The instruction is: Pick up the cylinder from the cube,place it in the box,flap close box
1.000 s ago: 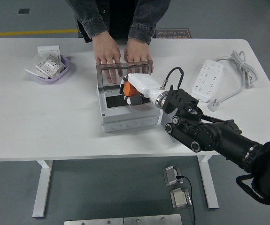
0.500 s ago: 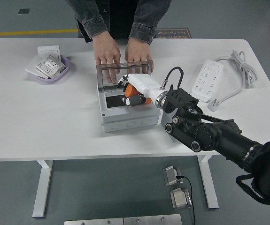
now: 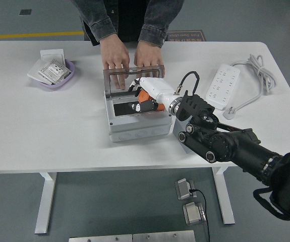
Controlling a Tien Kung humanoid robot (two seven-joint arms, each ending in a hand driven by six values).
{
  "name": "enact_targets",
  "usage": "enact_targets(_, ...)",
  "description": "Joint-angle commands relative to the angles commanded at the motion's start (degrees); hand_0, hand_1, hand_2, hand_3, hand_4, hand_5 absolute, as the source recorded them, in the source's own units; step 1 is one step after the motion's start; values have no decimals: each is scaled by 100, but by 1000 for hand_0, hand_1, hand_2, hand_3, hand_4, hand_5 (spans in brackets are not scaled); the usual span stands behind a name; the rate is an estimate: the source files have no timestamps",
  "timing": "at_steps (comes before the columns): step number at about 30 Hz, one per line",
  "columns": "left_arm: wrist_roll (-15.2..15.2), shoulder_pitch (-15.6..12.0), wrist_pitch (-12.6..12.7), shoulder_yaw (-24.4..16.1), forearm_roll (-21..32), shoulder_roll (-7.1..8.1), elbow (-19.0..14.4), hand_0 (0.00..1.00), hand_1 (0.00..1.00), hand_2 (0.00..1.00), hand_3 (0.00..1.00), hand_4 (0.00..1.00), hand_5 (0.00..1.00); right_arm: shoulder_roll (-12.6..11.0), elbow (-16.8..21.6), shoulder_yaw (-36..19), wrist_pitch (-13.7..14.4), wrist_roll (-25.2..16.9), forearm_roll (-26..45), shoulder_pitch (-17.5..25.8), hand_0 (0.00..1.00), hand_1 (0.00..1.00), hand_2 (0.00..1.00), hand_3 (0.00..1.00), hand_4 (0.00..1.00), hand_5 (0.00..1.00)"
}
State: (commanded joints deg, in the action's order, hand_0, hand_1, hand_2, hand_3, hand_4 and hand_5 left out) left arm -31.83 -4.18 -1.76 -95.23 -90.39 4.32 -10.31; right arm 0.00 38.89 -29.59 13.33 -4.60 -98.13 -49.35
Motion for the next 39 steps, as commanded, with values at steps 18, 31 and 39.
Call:
enact_targets(18,2,-21,-7,-2,-7,-14,0,712,711,625,736,779,579,0,231,-120,-129,-245,220,82,570,370,537,646,914,420)
enact_targets(31,5,-46,-8,-40,-84,-18,0,711,711,623,729,777,572,0,397,-332,-247,-317,388,139,733,600,604,671,940,446)
enact_targets(39,0,-72,-9,-51,-97,-34,0,712,710,622,726,775,567,-62,694,-486,-293,-239,268,227,791,688,638,676,941,448)
